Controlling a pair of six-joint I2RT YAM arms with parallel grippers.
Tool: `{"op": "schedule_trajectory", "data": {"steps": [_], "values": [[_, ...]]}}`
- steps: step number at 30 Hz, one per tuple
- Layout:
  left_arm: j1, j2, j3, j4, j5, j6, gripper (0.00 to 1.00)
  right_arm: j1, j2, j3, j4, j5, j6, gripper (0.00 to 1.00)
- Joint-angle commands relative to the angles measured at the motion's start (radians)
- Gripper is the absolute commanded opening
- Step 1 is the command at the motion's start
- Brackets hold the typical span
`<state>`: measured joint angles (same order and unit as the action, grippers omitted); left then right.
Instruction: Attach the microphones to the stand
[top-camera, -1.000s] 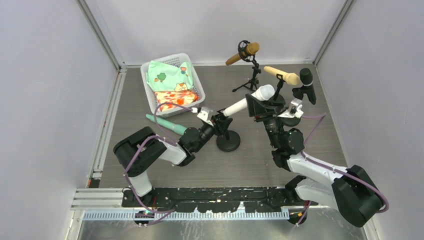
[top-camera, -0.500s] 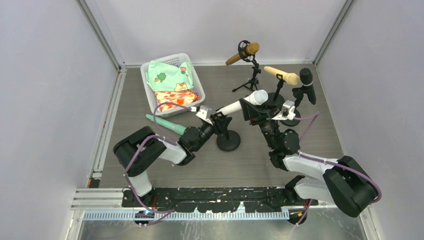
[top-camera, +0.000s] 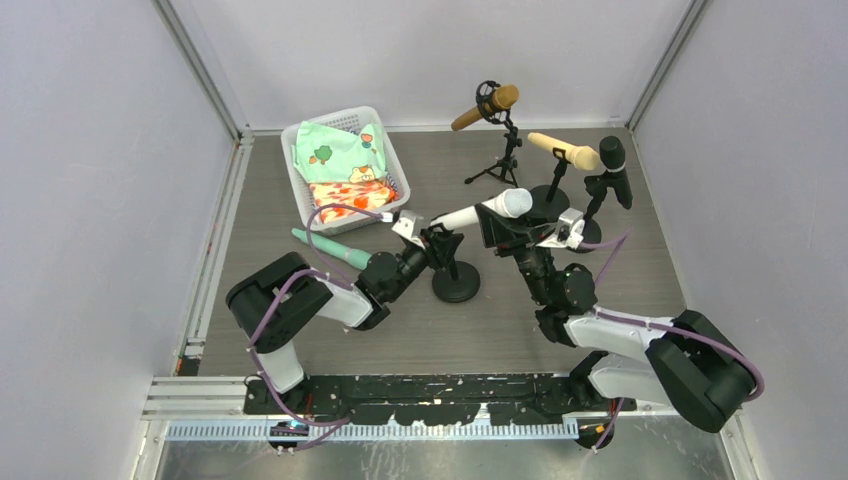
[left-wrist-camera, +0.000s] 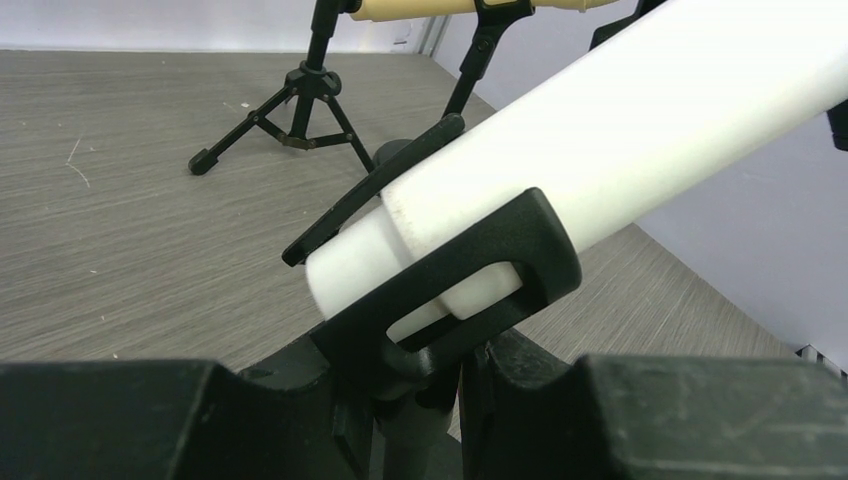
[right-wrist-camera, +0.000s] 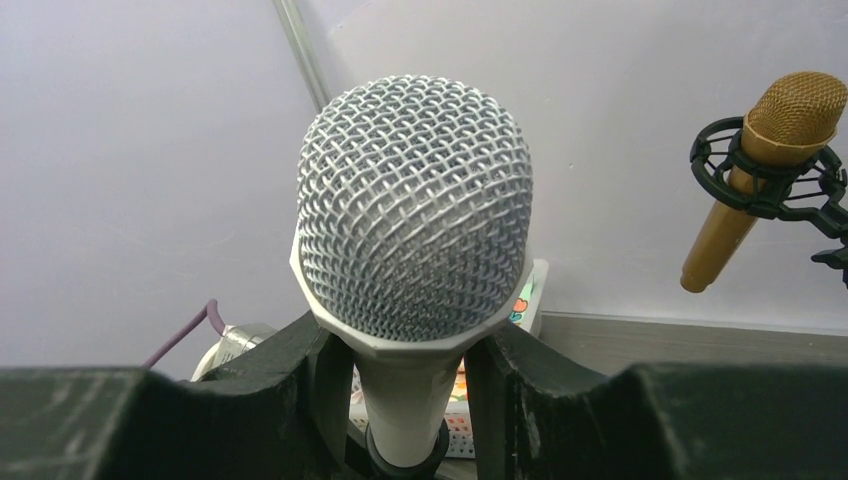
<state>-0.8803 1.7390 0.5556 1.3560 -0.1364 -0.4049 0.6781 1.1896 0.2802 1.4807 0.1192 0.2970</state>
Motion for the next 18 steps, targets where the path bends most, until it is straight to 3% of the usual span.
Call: {"op": "schedule_trajectory", "data": {"steps": [1,13,18], "values": [[-0.021,-0.019,0.062,0.075,0.123,0.022,0.0,0.025,0.103,-0.042,-0.237,-0.04,-0.026,0.01],[-0.026,-0.042,0.052,0.075,0.145,0.053,0.0,0.025,0.3,-0.049,-0.126,-0.069,0.043,0.01],[-0.025,-0.043,0.025,0.075,0.056,0.066,0.0,0.023,0.247,-0.068,-0.091,-0.042,0.056,0.01]]}}
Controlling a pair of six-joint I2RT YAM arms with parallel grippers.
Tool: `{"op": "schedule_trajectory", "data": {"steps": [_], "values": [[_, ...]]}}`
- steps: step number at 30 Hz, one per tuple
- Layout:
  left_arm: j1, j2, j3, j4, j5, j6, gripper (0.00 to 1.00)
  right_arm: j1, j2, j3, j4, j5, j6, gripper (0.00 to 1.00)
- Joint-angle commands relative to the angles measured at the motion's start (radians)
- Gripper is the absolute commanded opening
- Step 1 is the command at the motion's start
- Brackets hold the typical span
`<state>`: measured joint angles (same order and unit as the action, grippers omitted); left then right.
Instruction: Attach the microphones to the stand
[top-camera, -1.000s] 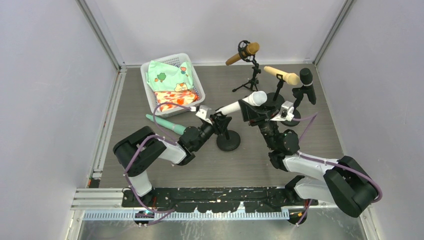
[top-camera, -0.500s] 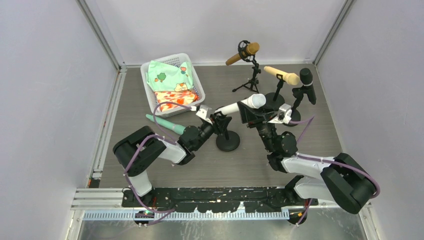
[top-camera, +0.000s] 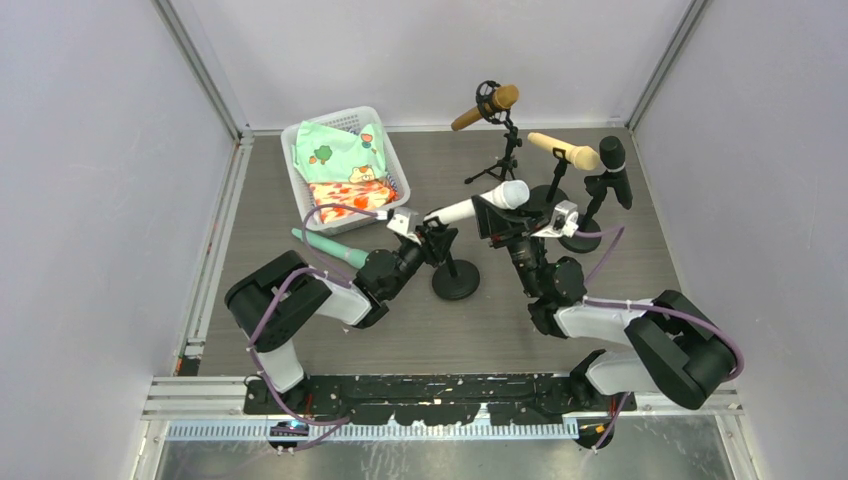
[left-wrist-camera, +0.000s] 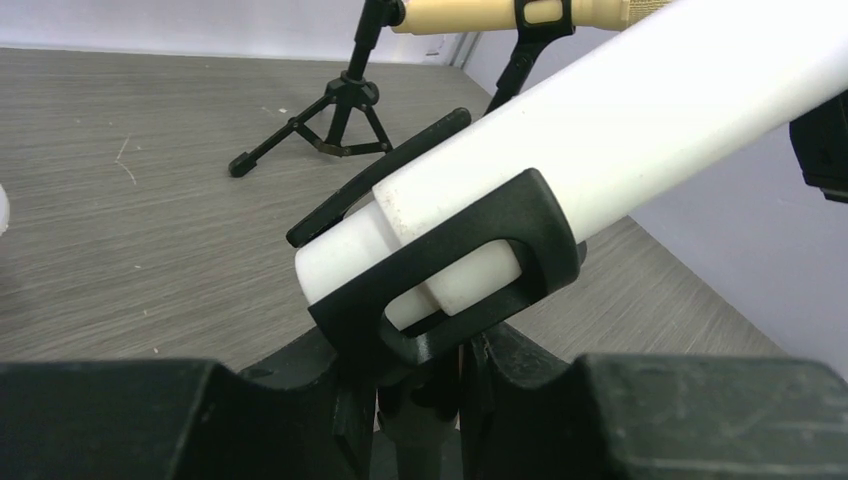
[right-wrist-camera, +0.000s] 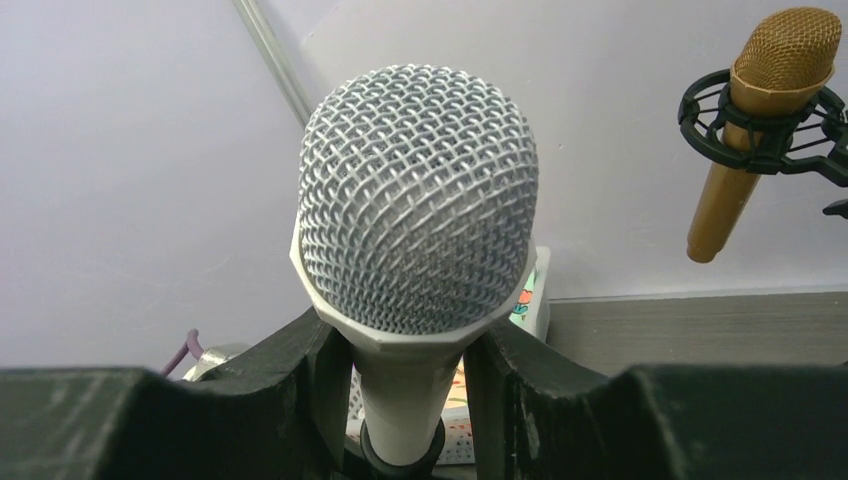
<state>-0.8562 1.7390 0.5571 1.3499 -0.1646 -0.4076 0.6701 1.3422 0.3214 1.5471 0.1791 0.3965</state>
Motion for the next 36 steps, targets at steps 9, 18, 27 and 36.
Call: {"op": "schedule_trajectory", "data": {"steps": [9,18,27,36], "values": [[-0.046,-0.038,-0.001,0.081,0.047,0.069,0.0,0.032,-0.204,-0.089,-0.302,-0.044,-0.045,0.47],[-0.044,-0.042,-0.011,0.081,0.045,0.081,0.0,0.031,-0.606,-0.048,-0.751,0.039,-0.049,0.74],[-0.01,-0.066,-0.032,0.081,0.094,0.091,0.0,0.031,-0.898,0.176,-1.521,0.15,0.052,0.76],[0.061,-0.104,-0.059,0.075,0.294,0.135,0.0,0.031,-0.777,0.577,-2.034,0.098,0.145,0.78]]}}
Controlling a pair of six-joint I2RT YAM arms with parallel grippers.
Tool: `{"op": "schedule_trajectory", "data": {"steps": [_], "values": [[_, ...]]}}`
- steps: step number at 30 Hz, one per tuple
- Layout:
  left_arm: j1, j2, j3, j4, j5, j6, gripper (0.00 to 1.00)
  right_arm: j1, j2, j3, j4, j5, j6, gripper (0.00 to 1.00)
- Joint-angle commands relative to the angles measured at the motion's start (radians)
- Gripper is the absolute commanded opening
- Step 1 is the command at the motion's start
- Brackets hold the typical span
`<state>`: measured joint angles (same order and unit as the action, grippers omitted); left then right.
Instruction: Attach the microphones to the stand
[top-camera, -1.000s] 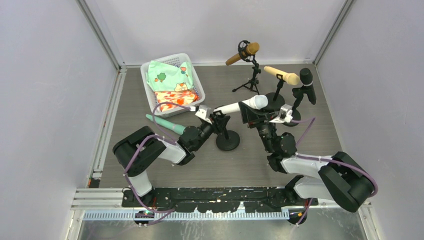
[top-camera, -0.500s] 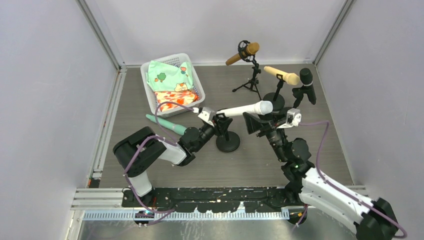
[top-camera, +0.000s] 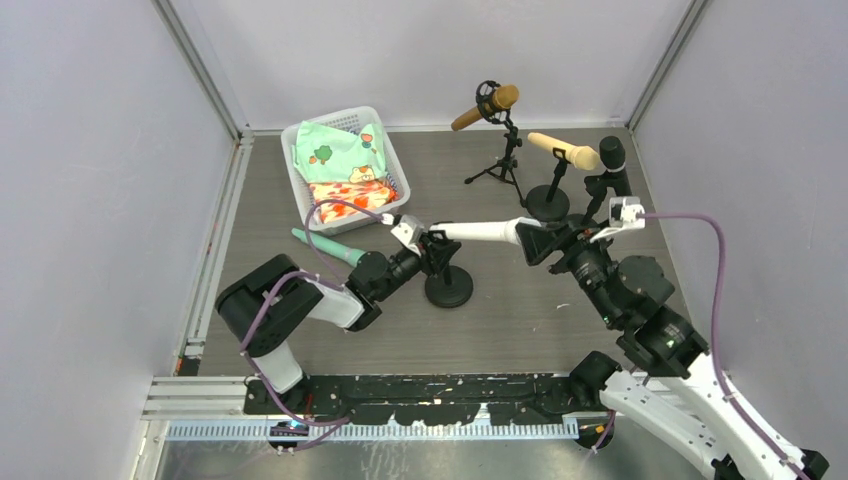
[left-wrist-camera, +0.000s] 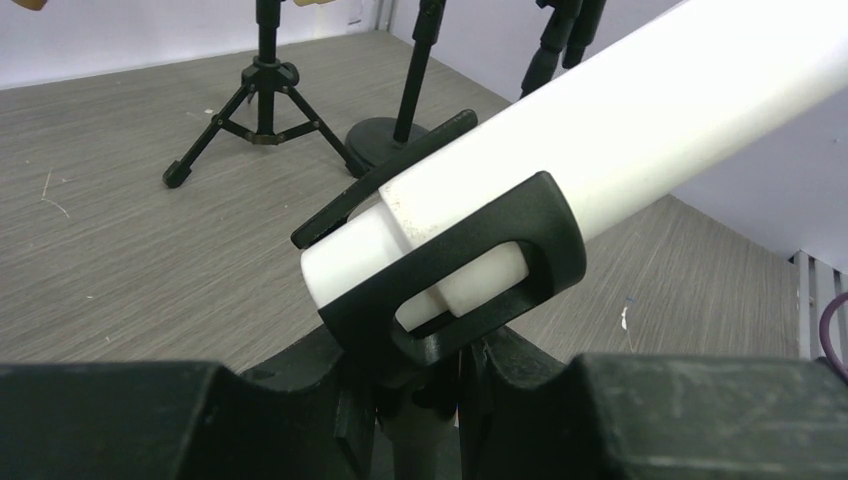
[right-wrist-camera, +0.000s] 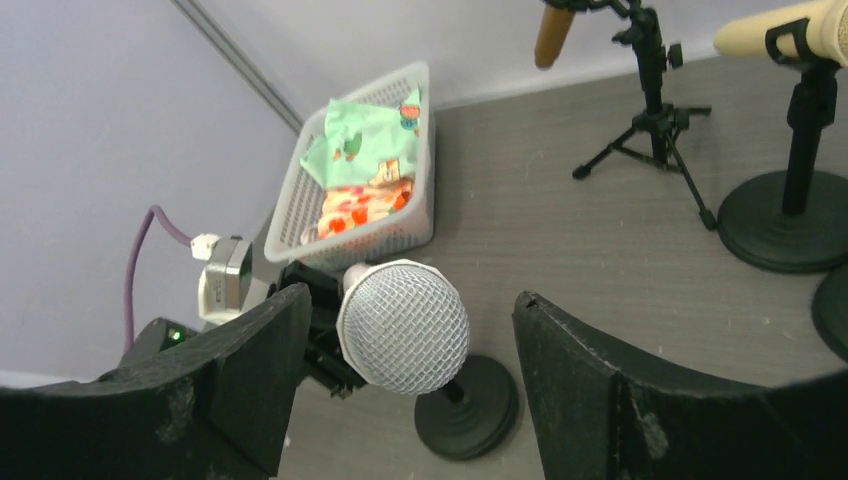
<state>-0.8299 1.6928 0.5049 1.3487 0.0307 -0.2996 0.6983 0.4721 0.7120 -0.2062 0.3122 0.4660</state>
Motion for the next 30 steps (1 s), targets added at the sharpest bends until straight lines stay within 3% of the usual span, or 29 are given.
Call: {"op": "schedule_trajectory", "data": {"steps": [1,6,11,18,23,28,30], "values": [[0.044,-0.063,-0.011,0.073,0.119,0.029,0.0,0.003,0.141,0.246,-0.342,-0.054,0.083,0.8],[0.101,-0.081,-0.028,0.066,0.194,0.021,0.0,-0.003,0.255,0.373,-0.449,-0.115,0.129,0.84],[0.137,-0.088,-0.029,0.053,0.252,0.008,0.0,-0.014,0.337,0.444,-0.479,-0.295,0.149,0.85],[0.15,-0.085,-0.03,0.058,0.299,0.011,0.0,-0.033,0.374,0.481,-0.544,-0.293,0.153,0.85],[0.159,-0.077,-0.025,0.07,0.333,0.003,0.0,-0.068,0.398,0.453,-0.498,-0.427,0.154,0.78],[0.161,-0.065,-0.019,0.078,0.353,-0.005,0.0,-0.092,0.406,0.421,-0.419,-0.472,0.142,0.64],[0.161,-0.064,-0.017,0.079,0.357,-0.007,0.0,-0.097,0.42,0.42,-0.402,-0.484,0.134,0.63]]}}
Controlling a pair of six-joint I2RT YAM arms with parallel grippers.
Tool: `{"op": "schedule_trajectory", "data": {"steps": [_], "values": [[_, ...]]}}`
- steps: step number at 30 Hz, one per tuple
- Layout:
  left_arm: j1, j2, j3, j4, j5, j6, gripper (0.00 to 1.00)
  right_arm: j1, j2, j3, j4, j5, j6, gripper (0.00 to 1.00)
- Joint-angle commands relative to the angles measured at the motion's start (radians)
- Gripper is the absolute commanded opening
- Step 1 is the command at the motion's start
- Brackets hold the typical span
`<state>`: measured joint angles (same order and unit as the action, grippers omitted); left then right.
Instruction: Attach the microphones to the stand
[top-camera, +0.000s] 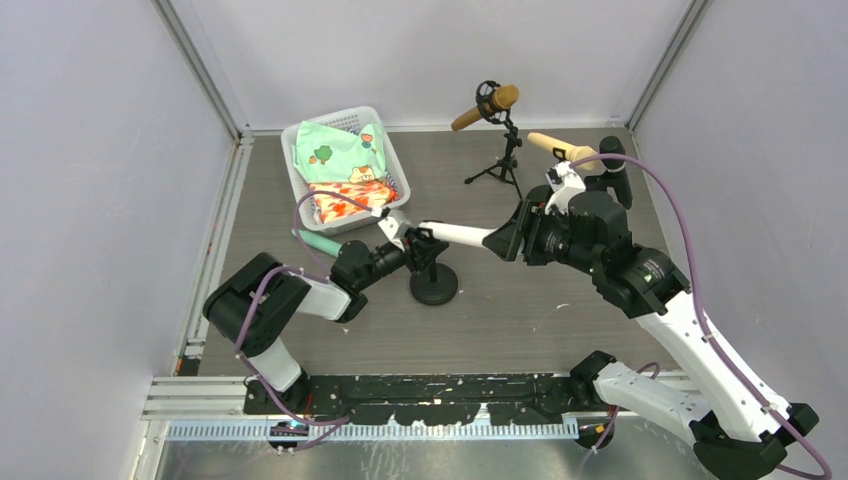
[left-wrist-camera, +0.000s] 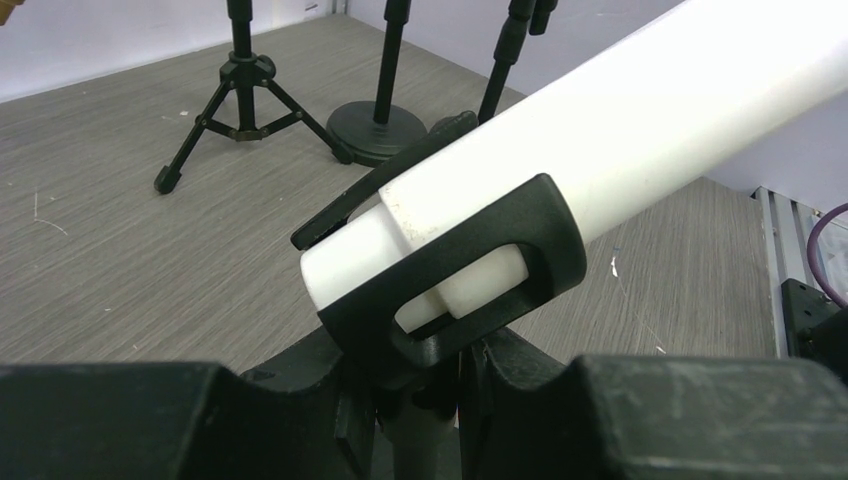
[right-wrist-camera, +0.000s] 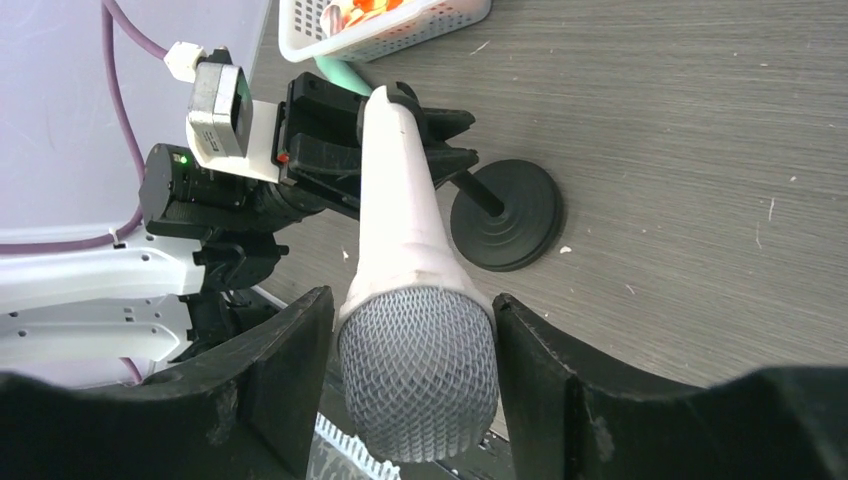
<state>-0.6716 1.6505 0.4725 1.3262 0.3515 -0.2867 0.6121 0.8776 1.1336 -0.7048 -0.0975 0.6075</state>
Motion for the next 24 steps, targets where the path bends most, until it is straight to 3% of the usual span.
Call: {"op": "schedule_trajectory", "data": {"steps": [1,11,16,21,24], "values": [[0.002,-0.02,0.015,0.102,0.039,-0.02,0.0,-0.013,0.022,0.0,0.103,-0.075,-0.01,0.64],[0.003,-0.018,0.02,0.102,0.064,-0.021,0.0,-0.037,0.078,-0.028,0.145,-0.106,-0.026,0.63],[0.003,-0.011,0.023,0.102,0.067,-0.027,0.02,-0.042,0.086,-0.04,0.156,-0.117,-0.026,0.48],[0.003,0.003,0.023,0.102,0.041,-0.052,0.41,-0.045,0.075,-0.044,0.153,-0.103,-0.023,0.3],[0.001,-0.002,0.007,0.102,0.006,-0.052,0.52,-0.045,0.069,-0.046,0.147,-0.093,-0.02,0.22]]}}
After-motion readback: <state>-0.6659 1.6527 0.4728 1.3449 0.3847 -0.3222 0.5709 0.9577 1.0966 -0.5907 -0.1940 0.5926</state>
